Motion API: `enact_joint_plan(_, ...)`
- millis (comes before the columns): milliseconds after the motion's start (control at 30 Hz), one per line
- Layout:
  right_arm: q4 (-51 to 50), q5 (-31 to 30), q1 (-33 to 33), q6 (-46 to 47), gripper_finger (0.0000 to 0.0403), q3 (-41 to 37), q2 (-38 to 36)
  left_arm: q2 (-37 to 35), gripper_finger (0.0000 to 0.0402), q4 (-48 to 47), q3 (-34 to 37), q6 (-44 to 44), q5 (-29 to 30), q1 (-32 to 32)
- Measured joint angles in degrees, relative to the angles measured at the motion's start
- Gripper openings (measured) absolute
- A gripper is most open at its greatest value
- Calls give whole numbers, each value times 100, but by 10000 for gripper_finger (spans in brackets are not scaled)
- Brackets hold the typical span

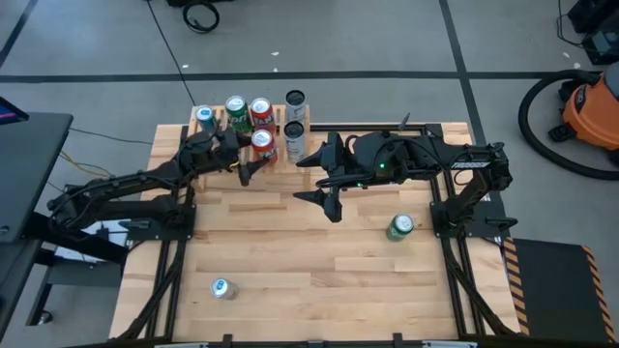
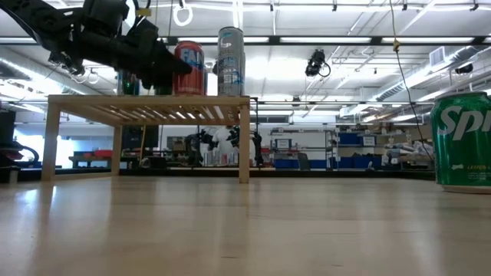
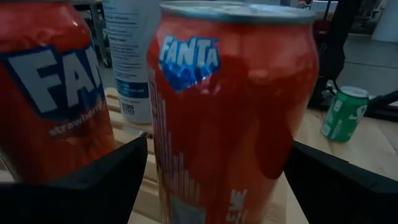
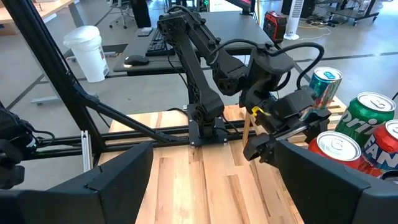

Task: Place canned beverage on shelf
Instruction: Put the orange soda can on the shelf

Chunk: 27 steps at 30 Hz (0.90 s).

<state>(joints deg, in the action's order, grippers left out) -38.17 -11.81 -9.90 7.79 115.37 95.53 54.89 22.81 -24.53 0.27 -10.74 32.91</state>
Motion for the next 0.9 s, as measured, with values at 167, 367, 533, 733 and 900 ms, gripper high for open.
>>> enact_joint_plan(167, 0, 0, 0, 1, 348, 0, 0, 17, 365, 298, -2, -3, 4, 0)
enact_joint_plan(367, 0, 0, -1, 1, 348, 0, 0, 20, 365, 539, -4, -3, 17, 2)
enact_joint_plan(533, 0, 0, -1, 0, 348, 0, 0, 20, 365, 706, -4, -5, 20, 2)
enact_joint_plan(733, 0, 0, -1, 0, 348, 0, 0, 66, 365, 776, -4, 11, 77, 68)
enact_joint_plan(900, 0, 0, 0, 1, 348, 0, 0, 66, 365, 785, -4, -44, 79, 68)
